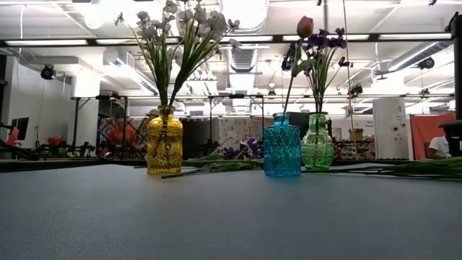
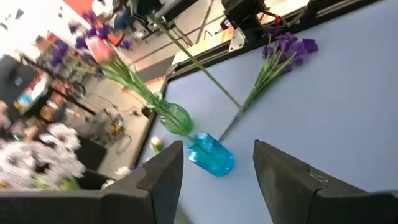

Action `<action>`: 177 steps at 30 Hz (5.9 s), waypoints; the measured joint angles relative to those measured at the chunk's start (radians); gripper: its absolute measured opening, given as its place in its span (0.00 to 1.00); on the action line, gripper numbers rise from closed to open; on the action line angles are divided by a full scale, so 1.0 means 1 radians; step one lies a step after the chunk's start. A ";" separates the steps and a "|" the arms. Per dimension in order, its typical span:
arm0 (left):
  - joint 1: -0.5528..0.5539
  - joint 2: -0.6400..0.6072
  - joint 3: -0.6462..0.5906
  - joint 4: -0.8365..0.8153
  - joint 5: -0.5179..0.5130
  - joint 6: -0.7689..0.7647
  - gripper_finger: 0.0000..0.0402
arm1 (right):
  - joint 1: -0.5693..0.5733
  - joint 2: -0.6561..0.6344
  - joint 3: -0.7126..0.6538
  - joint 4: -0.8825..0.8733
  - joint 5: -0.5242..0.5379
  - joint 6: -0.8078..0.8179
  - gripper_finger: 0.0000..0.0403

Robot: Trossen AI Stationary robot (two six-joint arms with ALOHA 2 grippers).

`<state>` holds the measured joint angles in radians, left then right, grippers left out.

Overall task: Sort flowers into vase by color
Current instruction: Put the bottom pink tulip into the blue flower vase, then put the top violet flowers into the green flower vase

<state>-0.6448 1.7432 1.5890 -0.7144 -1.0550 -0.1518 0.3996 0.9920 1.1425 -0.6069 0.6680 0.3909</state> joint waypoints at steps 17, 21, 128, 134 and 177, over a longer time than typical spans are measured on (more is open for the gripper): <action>0.122 -0.041 -0.234 0.336 0.312 0.220 0.28 | -0.153 -0.080 -0.014 -0.238 0.249 0.054 0.03; 0.123 -0.095 -0.354 0.586 0.392 0.315 0.25 | -0.155 -0.096 -0.065 -0.104 0.074 -0.008 0.03; 0.120 0.042 -0.365 0.173 0.384 -0.472 0.57 | 0.090 -0.075 -0.149 0.255 0.039 -0.200 0.68; 0.122 0.042 -0.365 0.173 0.384 -0.475 0.57 | 0.135 -0.075 -0.149 0.243 0.039 -0.155 0.69; 0.098 0.177 -0.618 0.302 0.081 -0.799 0.54 | 0.205 -0.012 -0.149 0.016 0.040 0.017 0.66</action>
<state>-0.5470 1.9197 0.9708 -0.4125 -0.9741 -0.9510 0.6044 0.9802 0.9932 -0.5910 0.7075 0.4084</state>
